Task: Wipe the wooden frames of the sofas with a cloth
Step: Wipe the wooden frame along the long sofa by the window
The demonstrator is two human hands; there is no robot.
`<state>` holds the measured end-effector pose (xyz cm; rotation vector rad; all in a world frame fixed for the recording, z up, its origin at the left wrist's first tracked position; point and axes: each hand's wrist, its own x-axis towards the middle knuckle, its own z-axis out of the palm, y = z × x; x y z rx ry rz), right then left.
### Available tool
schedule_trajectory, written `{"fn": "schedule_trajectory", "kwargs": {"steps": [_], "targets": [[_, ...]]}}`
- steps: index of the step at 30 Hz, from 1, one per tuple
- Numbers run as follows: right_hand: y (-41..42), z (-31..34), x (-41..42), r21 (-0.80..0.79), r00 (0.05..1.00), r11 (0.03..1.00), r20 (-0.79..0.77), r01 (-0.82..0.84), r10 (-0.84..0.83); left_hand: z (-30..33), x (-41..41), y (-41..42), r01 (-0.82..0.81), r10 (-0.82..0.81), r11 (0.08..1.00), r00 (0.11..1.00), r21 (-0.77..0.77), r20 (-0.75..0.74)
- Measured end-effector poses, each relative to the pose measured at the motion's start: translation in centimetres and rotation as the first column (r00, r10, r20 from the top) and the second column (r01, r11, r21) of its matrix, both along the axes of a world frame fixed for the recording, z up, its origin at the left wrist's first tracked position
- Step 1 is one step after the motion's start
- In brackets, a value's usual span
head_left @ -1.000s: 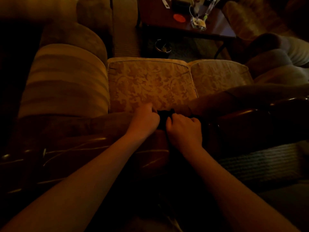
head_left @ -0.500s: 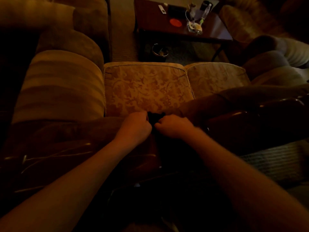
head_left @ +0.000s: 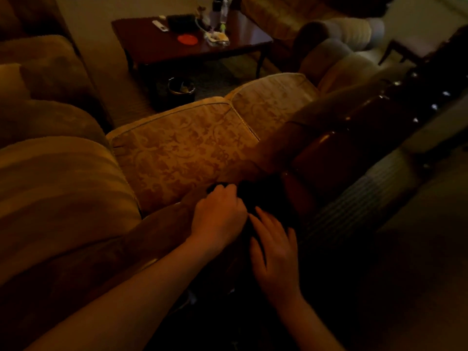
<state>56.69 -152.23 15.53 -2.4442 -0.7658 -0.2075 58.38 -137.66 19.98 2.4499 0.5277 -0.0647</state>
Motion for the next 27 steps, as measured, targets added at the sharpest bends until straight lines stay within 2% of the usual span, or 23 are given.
{"fn": "schedule_trajectory", "kwargs": {"steps": [2,4,7,9,11,13,15,17,20,23,27], "targets": [[-0.2,-1.4,-1.0,0.073,0.984,0.983,0.043,0.170,-0.173,-0.3,0.1,-0.4,0.113,-0.117,0.991,0.992,0.077,0.040],[-0.2,-1.4,1.7,0.110,0.958,0.956,0.066,0.272,-0.280,-0.7,0.3,-0.4,0.179,-0.186,0.979,0.980,0.100,0.070],[-1.8,-0.9,6.4,0.205,0.920,0.903,0.027,0.378,-0.391,-0.6,0.3,-0.2,0.199,-0.198,0.980,0.976,-0.001,0.091],[-1.6,-1.3,6.5,0.330,0.897,0.845,-0.008,0.420,-0.442,-0.5,0.3,-0.2,0.229,-0.228,0.973,0.972,-0.020,0.064],[0.5,-1.7,3.8,0.511,0.858,0.699,-0.183,0.501,-0.480,-0.5,0.3,-0.3,0.250,-0.250,0.968,0.968,-0.002,0.037],[3.6,-1.9,-1.3,0.609,0.769,0.476,-0.435,0.634,-0.467,-0.4,0.3,-0.3,0.264,-0.264,0.964,0.964,0.010,0.011],[6.2,-2.1,-6.6,0.594,0.671,0.314,-0.628,0.740,-0.393,-0.5,0.3,-0.2,0.273,-0.273,0.962,0.962,-0.004,0.008],[6.8,-1.7,-7.1,0.544,0.590,0.231,-0.722,0.807,-0.360,-0.4,0.4,-0.1,0.278,-0.278,0.960,0.961,-0.023,0.017],[4.4,-0.5,0.2,0.571,0.622,0.254,-0.669,0.781,-0.407,-0.4,0.6,-0.2,0.272,-0.272,0.962,0.962,-0.020,0.024],[2.8,1.0,5.4,0.589,0.603,0.197,-0.647,0.784,-0.466,-0.6,0.9,-0.1,0.272,-0.271,0.962,0.962,-0.037,0.032],[5.3,-0.1,-0.2,0.583,0.613,0.240,-0.612,0.777,-0.500,-0.9,0.9,-0.1,0.295,-0.294,0.955,0.955,-0.038,0.031]]}}
